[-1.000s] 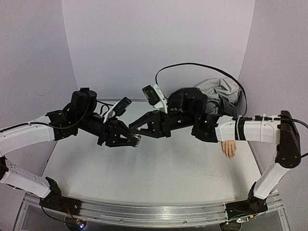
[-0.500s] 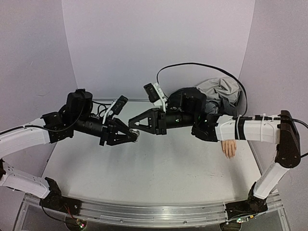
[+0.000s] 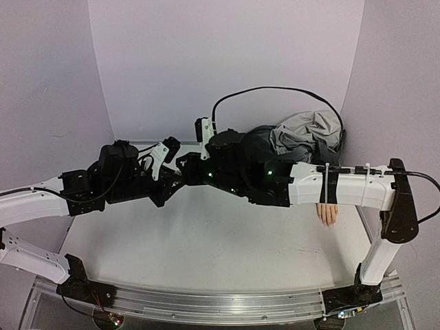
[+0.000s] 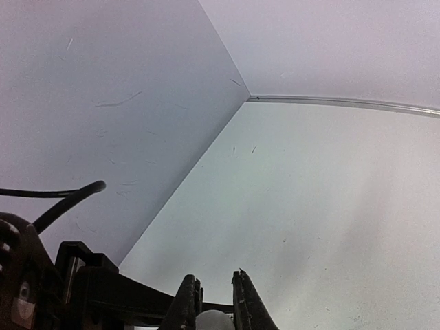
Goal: Paint the nails
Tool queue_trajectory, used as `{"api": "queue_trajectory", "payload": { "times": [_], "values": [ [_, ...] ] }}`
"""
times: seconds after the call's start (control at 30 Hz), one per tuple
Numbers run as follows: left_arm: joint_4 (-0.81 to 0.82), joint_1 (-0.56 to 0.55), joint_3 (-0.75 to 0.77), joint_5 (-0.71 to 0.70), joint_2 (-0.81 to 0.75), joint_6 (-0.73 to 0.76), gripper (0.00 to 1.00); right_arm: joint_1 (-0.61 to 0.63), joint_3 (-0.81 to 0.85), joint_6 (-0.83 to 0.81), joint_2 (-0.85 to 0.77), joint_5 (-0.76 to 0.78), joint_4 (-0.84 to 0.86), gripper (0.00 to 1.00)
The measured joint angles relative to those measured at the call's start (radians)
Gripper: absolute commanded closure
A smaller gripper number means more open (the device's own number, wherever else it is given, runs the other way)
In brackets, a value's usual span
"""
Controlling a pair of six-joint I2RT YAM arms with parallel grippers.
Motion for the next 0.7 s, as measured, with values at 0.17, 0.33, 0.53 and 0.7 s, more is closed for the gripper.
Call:
{"api": "queue_trajectory", "payload": {
  "times": [0.17, 0.33, 0.53, 0.7],
  "values": [
    [-0.002, 0.034, -0.008, 0.009, -0.011, 0.006, 1.0, -0.009, -0.034, -0.066, -0.035, -0.068, -0.008, 0.37],
    [-0.019, 0.074, -0.04, 0.082, -0.059, 0.006, 1.0, -0.073, -0.141, -0.135, -0.159, -0.269, 0.0, 0.11],
    [-0.02, 0.158, -0.044, 0.441, -0.109, 0.005, 1.0, -0.265, -0.29, -0.162, -0.255, -0.631, 0.137, 0.02],
    [0.0, 0.165, -0.028, 0.74, -0.073, -0.014, 1.0, -0.261, -0.312, -0.155, -0.244, -0.914, 0.237, 0.13]
  ]
}}
